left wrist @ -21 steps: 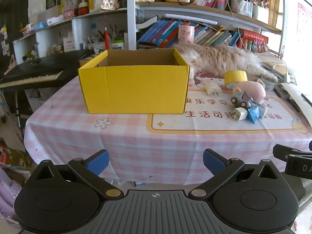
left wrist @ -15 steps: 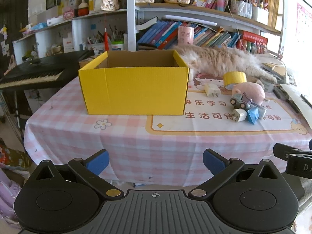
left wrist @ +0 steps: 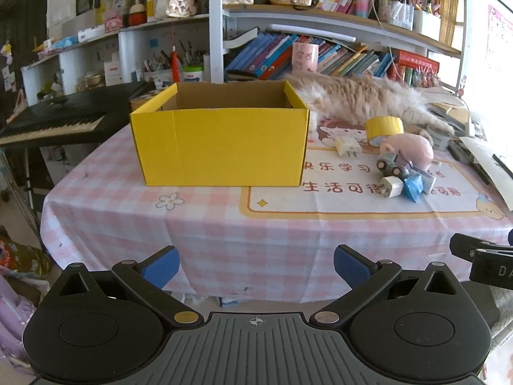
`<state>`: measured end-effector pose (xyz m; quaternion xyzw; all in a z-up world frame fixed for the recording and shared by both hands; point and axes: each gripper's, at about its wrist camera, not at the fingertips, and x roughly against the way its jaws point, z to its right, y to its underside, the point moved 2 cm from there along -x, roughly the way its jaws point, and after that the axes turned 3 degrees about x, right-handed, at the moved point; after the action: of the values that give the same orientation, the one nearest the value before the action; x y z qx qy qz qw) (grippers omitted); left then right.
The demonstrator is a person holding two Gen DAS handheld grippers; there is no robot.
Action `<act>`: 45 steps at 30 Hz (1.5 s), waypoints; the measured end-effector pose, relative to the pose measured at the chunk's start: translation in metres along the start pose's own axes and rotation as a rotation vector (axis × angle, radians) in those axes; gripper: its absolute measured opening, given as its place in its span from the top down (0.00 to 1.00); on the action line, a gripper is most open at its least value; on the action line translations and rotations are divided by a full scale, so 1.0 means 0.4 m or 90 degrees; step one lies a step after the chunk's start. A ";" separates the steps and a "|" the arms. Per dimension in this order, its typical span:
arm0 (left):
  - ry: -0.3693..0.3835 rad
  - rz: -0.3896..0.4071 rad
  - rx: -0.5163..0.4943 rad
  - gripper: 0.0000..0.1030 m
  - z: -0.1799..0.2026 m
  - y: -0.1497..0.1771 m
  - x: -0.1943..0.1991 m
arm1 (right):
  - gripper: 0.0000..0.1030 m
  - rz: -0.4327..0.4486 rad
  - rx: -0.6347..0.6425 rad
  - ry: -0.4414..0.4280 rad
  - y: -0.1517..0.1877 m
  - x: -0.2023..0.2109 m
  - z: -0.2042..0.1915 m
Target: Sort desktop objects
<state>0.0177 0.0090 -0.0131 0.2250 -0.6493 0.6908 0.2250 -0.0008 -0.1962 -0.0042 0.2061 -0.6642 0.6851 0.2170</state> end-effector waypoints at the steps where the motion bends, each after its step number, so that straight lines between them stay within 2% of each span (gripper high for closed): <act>1: -0.001 0.000 0.001 0.00 0.000 0.002 0.002 | 0.00 0.000 0.001 0.000 0.000 0.001 -0.001; 15: -0.006 -0.006 0.014 0.00 -0.011 0.006 0.007 | 0.00 -0.005 0.014 -0.006 0.000 -0.004 -0.008; 45: -0.001 -0.002 -0.008 0.00 -0.002 -0.006 -0.009 | 0.00 -0.013 0.003 -0.001 -0.003 -0.020 0.001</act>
<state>0.0218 0.0097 -0.0134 0.2253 -0.6533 0.6863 0.2268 0.0066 -0.1969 -0.0076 0.2138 -0.6608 0.6842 0.2227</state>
